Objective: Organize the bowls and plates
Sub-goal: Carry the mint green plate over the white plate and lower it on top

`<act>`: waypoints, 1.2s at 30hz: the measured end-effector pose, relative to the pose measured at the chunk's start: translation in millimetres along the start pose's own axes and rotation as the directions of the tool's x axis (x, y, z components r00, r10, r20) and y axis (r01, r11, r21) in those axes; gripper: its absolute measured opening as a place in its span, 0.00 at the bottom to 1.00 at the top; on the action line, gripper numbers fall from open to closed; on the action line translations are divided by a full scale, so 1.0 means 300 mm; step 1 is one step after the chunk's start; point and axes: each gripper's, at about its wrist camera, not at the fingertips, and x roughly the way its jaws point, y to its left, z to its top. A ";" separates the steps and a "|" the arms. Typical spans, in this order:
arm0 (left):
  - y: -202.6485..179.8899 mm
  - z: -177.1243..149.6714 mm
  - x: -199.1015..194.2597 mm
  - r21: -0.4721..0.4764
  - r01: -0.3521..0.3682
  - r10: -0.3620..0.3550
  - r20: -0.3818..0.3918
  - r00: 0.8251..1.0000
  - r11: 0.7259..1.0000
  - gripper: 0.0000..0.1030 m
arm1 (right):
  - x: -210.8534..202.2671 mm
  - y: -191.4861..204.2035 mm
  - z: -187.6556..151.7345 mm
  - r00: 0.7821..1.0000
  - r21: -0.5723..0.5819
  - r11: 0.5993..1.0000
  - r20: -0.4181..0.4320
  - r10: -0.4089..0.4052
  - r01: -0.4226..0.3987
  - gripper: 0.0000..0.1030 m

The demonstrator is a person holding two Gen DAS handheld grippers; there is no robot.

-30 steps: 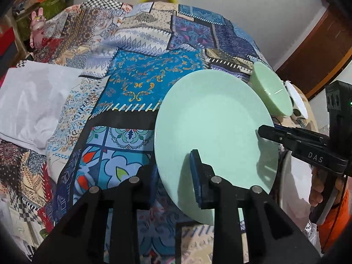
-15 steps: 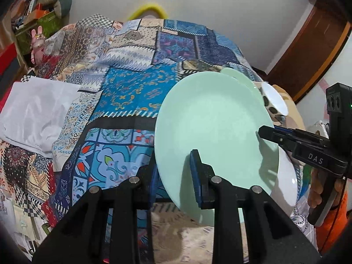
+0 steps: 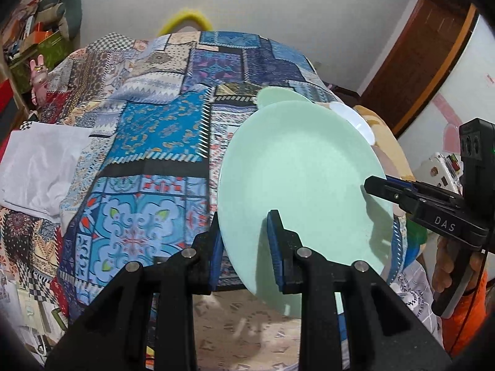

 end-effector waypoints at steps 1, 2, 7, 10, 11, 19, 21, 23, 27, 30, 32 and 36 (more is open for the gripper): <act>-0.013 -0.005 0.005 0.003 0.002 -0.002 -0.003 1.000 1.000 0.26 | -0.005 -0.012 -0.008 1.000 0.006 1.000 -0.001 0.000 0.000 0.23; -0.028 -0.009 0.009 0.007 0.005 -0.005 -0.006 1.000 1.000 0.26 | -0.010 -0.028 -0.018 1.000 0.014 1.000 -0.002 -0.002 0.002 0.23; -0.102 -0.034 0.039 0.026 0.017 -0.016 -0.028 0.999 1.000 0.26 | -0.025 -0.079 -0.064 1.000 0.042 0.999 -0.014 -0.007 0.007 0.23; -0.131 -0.046 0.070 0.027 0.026 -0.025 -0.048 0.999 0.999 0.26 | -0.025 -0.104 -0.090 1.000 0.057 0.998 -0.026 -0.011 0.012 0.23; -0.141 -0.052 0.083 0.027 0.030 -0.029 -0.057 0.998 0.999 0.26 | -0.022 -0.114 -0.099 0.999 0.063 0.998 -0.031 -0.012 0.014 0.23; -0.183 -0.089 0.171 0.026 0.044 -0.040 -0.121 0.992 0.999 0.26 | 0.007 -0.173 -0.170 0.997 0.110 0.994 -0.083 -0.005 0.014 0.23; -0.192 -0.097 0.192 0.029 0.043 -0.039 -0.138 0.990 0.999 0.26 | 0.013 -0.181 -0.181 0.996 0.119 0.993 -0.092 -0.003 0.013 0.23; -0.195 -0.100 0.212 0.033 0.042 -0.037 -0.151 0.988 0.999 0.26 | 0.021 -0.191 -0.191 0.995 0.128 0.992 -0.100 0.001 0.012 0.23; -0.201 -0.110 0.251 0.034 0.040 -0.033 -0.177 0.984 0.999 0.26 | 0.033 -0.208 -0.197 0.993 0.146 0.989 -0.117 0.010 0.007 0.23; -0.196 -0.115 0.276 0.032 0.041 -0.034 -0.195 0.980 0.999 0.26 | 0.035 -0.212 -0.198 0.992 0.152 0.988 -0.125 0.011 0.008 0.23; -0.201 -0.115 0.281 0.043 0.032 -0.024 -0.190 0.981 0.999 0.26 | 0.040 -0.211 -0.197 0.992 0.150 0.989 -0.126 0.009 0.011 0.23; -0.217 -0.107 0.288 0.073 0.012 0.001 -0.180 0.984 0.997 0.26 | 0.047 -0.211 -0.196 0.992 0.150 0.989 -0.128 0.017 0.002 0.23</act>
